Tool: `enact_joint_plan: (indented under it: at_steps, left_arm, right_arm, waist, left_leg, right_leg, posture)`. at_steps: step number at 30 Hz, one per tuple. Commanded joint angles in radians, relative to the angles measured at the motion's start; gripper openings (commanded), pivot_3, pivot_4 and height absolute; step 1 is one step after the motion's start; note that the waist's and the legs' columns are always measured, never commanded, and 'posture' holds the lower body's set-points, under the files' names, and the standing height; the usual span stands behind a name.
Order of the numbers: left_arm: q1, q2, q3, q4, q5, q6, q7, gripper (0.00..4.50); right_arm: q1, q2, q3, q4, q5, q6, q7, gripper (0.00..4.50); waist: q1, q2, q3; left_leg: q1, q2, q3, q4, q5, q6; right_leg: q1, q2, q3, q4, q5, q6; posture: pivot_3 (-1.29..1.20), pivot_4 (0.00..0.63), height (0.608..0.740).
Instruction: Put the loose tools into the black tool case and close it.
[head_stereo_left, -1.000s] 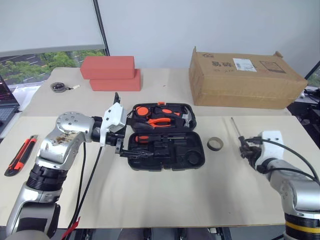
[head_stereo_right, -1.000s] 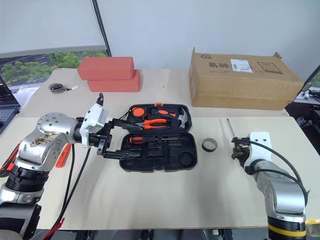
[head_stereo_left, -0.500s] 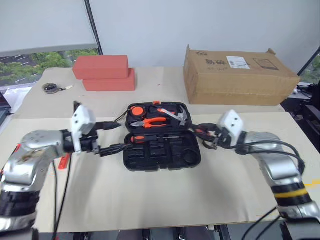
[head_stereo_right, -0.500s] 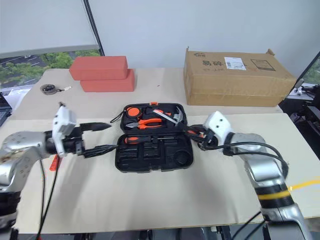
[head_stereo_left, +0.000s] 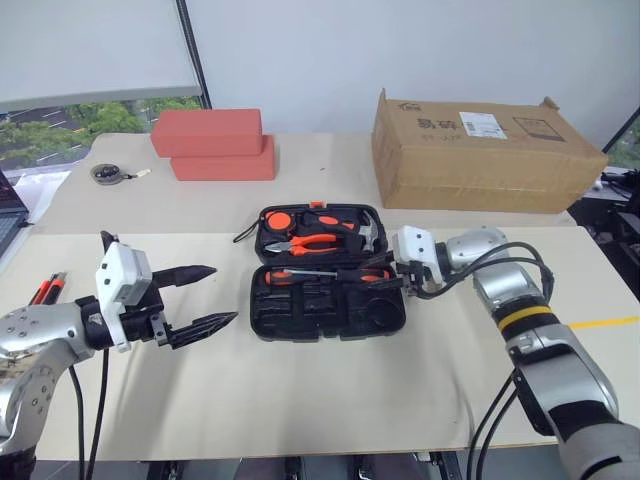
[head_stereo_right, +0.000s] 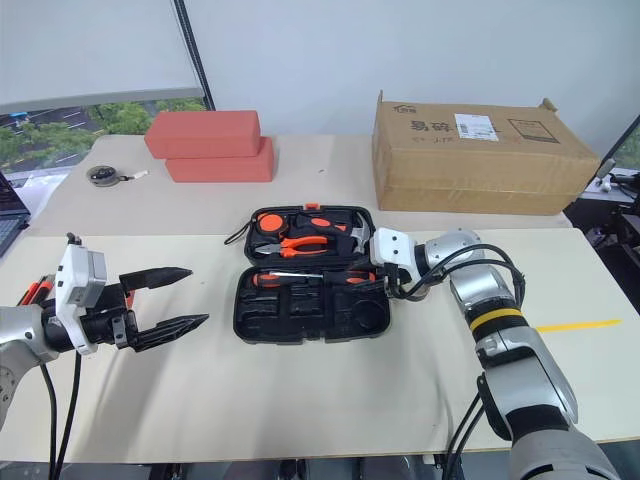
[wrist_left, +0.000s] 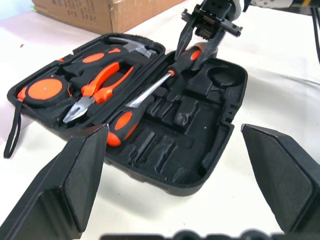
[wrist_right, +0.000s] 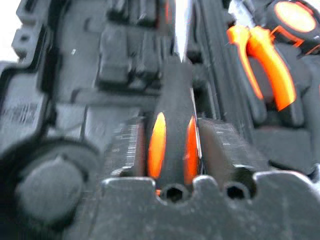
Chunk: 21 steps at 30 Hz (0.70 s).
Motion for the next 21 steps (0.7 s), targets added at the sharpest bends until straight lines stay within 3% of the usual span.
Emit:
enact_joint_plan:
  at_steps: [1, 3, 4, 8, 15, 18, 21]
  left_arm:
    - [0.010, 0.005, 0.036, -0.036, -0.028, -0.006, 0.012, 4.50]
    - [0.011, 0.007, 0.034, -0.035, -0.031, -0.009, 0.015, 4.50]
    - [0.010, 0.009, 0.032, -0.034, -0.033, -0.009, 0.016, 4.50]
    - [0.000, 0.015, 0.021, -0.018, -0.032, -0.016, 0.013, 4.50]
    - [-0.026, 0.018, -0.003, -0.002, -0.031, -0.016, 0.006, 4.50]
    - [-0.033, 0.017, -0.012, 0.002, -0.028, -0.016, 0.005, 4.50]
    - [-0.035, 0.018, -0.016, 0.005, -0.026, -0.018, 0.002, 4.50]
  right_arm:
    - [-0.060, 0.014, -0.033, 0.058, -0.008, -0.066, -0.007, 3.48]
    - [-0.071, 0.019, -0.042, 0.078, -0.007, -0.083, -0.011, 4.32]
    - [-0.076, 0.020, -0.047, 0.085, -0.006, -0.093, -0.017, 4.44]
    - [-0.084, 0.050, -0.104, 0.065, 0.044, -0.035, -0.065, 4.44]
    - [-0.005, 0.141, -0.197, -0.134, 0.142, 0.237, -0.197, 4.44]
    - [0.063, 0.165, -0.199, -0.229, 0.151, 0.347, -0.272, 3.72]
    - [0.128, 0.165, -0.185, -0.320, 0.152, 0.414, -0.274, 2.61]
  waist:
    - [-0.003, 0.000, 0.000]
    - [-0.004, 0.000, 0.000]
    - [-0.004, 0.000, 0.000]
    - [-0.005, 0.000, 0.000]
    - [-0.005, 0.000, 0.000]
    - [-0.002, 0.000, 0.000]
    - [-0.001, 0.000, 0.000]
  left_leg:
    - [0.000, 0.000, 0.000, 0.000, 0.000, -0.001]
    - [0.001, 0.000, 0.001, 0.000, 0.000, -0.003]
    - [0.001, 0.000, 0.001, 0.000, -0.001, -0.004]
    - [0.002, 0.000, 0.002, 0.000, -0.003, -0.009]
    - [0.003, 0.001, 0.003, 0.000, -0.002, -0.011]
    - [0.003, 0.001, 0.002, -0.001, -0.002, -0.012]
    - [0.002, 0.001, 0.003, -0.001, -0.002, -0.012]
  right_leg:
    - [0.000, 0.000, 0.000, 0.001, 0.000, 0.000]
    - [0.000, 0.000, 0.001, 0.002, 0.001, -0.001]
    - [0.000, 0.000, 0.001, 0.002, 0.001, -0.001]
    - [-0.001, 0.000, 0.002, 0.003, 0.001, -0.002]
    - [-0.002, 0.000, 0.004, 0.008, 0.001, -0.004]
    - [-0.002, 0.000, 0.004, 0.009, 0.000, -0.004]
    - [-0.003, 0.000, 0.004, 0.009, 0.000, -0.004]
  posture:
    - [0.00, 0.150, 0.712]
    - [0.00, 0.150, 0.712]
    - [0.00, 0.150, 0.712]
    - [0.00, 0.150, 0.712]
    - [0.00, 0.150, 0.712]
    - [0.00, 0.150, 0.712]
    - [0.00, 0.150, 0.712]
